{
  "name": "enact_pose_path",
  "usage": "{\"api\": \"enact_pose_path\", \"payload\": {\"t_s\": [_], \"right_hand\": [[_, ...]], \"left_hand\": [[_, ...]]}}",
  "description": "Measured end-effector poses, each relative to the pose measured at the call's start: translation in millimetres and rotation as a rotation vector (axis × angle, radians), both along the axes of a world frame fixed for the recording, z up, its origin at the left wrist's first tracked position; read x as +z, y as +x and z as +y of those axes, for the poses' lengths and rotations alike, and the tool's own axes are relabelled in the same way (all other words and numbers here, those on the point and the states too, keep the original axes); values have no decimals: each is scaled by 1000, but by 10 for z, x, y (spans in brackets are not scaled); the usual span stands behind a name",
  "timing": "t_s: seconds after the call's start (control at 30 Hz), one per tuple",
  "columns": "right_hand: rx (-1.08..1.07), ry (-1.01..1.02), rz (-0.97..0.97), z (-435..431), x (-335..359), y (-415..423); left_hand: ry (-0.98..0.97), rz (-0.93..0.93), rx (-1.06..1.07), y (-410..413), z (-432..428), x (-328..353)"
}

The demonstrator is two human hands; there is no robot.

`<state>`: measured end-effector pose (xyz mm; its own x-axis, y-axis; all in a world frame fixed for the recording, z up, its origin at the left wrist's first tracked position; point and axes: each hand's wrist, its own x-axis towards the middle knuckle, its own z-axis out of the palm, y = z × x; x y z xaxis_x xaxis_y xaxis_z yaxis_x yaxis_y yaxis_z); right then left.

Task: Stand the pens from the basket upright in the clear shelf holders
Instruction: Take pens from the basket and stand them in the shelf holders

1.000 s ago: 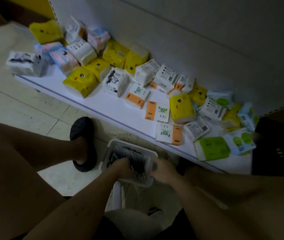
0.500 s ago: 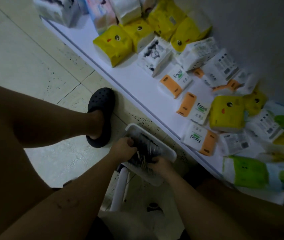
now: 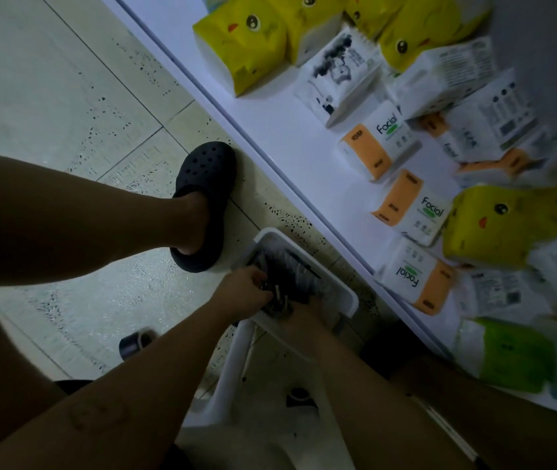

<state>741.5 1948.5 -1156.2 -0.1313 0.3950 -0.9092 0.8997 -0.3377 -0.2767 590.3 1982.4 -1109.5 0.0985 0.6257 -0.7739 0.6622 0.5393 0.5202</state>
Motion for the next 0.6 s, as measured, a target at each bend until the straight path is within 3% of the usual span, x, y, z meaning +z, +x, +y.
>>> {"api": "enact_pose_path", "payload": {"t_s": [0.33, 0.47, 0.6], "right_hand": [[-75, -76, 7, 23, -7, 16], [-347, 98, -53, -6, 55, 68], [-331, 180, -118, 121, 203, 81]], "left_hand": [[-116, 10, 0, -58, -102, -331], [-147, -36, -113, 78, -90, -552], [-114, -76, -132, 276, -46, -717]]}}
